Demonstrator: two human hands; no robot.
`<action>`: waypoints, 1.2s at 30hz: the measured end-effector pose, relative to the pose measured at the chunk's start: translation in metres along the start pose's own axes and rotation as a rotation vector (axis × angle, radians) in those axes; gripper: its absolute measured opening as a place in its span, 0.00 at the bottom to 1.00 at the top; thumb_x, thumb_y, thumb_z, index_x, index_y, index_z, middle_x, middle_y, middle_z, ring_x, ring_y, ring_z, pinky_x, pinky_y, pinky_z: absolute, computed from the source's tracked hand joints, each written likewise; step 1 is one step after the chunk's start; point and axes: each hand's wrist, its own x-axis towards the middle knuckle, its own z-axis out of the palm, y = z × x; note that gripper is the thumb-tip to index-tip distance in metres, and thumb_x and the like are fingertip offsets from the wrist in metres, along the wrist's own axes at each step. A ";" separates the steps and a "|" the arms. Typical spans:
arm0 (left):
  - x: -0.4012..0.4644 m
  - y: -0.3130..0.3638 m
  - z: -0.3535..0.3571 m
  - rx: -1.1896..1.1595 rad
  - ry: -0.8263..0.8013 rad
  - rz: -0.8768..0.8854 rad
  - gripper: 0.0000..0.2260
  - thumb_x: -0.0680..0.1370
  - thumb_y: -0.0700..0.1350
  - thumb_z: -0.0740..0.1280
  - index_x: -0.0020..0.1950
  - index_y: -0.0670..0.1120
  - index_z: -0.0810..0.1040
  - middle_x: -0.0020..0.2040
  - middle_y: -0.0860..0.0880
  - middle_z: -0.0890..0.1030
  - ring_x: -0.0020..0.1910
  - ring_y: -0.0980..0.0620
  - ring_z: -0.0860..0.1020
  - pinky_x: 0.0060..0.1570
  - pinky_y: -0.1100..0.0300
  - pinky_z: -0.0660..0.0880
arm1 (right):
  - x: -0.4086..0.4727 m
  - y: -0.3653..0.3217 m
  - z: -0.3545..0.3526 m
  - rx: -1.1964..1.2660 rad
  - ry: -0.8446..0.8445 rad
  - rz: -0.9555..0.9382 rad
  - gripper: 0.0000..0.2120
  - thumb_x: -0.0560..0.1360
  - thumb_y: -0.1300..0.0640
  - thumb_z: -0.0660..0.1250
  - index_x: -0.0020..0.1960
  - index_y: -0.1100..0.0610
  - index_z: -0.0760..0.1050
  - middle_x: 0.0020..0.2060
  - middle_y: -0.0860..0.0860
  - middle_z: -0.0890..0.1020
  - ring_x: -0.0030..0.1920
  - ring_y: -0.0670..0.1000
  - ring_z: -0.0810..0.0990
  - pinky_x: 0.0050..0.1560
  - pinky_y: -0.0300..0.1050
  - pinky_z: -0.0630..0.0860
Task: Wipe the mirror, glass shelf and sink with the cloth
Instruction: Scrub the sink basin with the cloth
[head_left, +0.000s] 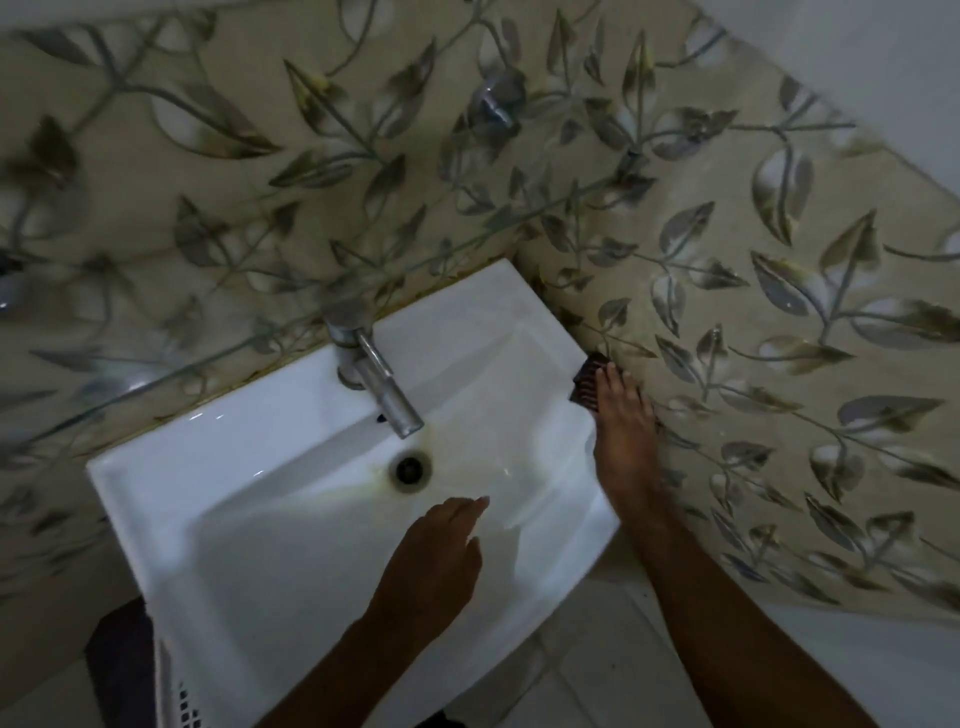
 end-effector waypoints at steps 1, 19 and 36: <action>0.000 -0.003 -0.005 0.002 0.002 -0.013 0.22 0.84 0.47 0.57 0.79 0.53 0.62 0.76 0.55 0.67 0.74 0.58 0.64 0.71 0.70 0.54 | 0.014 -0.002 0.000 -0.001 0.013 -0.055 0.26 0.77 0.71 0.60 0.75 0.66 0.66 0.75 0.61 0.69 0.75 0.62 0.69 0.76 0.61 0.63; 0.000 -0.024 -0.016 -0.061 0.159 -0.117 0.20 0.81 0.45 0.65 0.73 0.53 0.71 0.72 0.53 0.74 0.69 0.54 0.73 0.70 0.65 0.64 | 0.115 -0.125 0.035 0.182 -0.057 -0.608 0.24 0.83 0.69 0.55 0.78 0.63 0.61 0.78 0.58 0.62 0.80 0.58 0.59 0.81 0.53 0.52; -0.030 -0.062 -0.064 -0.093 0.374 -0.292 0.23 0.80 0.44 0.64 0.75 0.52 0.68 0.73 0.53 0.71 0.72 0.57 0.66 0.71 0.66 0.59 | 0.037 -0.218 0.037 0.380 -0.033 -0.481 0.31 0.74 0.54 0.68 0.73 0.66 0.69 0.69 0.63 0.76 0.70 0.65 0.75 0.71 0.64 0.67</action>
